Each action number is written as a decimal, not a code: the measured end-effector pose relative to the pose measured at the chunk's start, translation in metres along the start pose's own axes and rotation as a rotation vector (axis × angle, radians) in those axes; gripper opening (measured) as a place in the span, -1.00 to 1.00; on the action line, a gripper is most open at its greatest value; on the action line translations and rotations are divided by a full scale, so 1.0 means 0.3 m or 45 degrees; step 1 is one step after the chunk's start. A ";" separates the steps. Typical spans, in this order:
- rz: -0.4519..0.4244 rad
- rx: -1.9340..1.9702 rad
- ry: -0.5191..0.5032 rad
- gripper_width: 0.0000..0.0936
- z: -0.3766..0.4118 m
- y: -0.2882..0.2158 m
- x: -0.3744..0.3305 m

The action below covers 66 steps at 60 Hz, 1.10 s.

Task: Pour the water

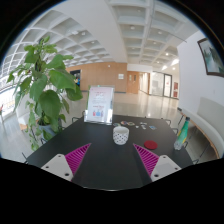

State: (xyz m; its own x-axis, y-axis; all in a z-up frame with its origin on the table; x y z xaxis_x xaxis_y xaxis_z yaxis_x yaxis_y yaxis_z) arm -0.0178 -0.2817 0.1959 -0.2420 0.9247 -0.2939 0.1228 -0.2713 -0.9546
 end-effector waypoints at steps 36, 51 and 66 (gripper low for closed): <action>0.248 0.103 0.303 0.80 -0.772 0.245 -0.085; 0.111 0.167 0.427 0.80 -1.149 0.225 0.188; 0.051 0.204 0.500 0.78 -1.332 0.203 0.538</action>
State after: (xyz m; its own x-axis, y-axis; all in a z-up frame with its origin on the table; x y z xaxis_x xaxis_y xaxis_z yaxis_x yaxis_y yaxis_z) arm 0.3350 -0.0422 0.1096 0.1485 0.9358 -0.3198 -0.0340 -0.3184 -0.9474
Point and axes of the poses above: the point between the fingertips, and its own axes, seen from behind it with the camera up: z to the left, y down, x forward, the way the camera looks, the point moved 7 cm from there along -x, backward, against the way the camera looks, and after that the axes turned 2 degrees about -y, right-handed, at the moved point
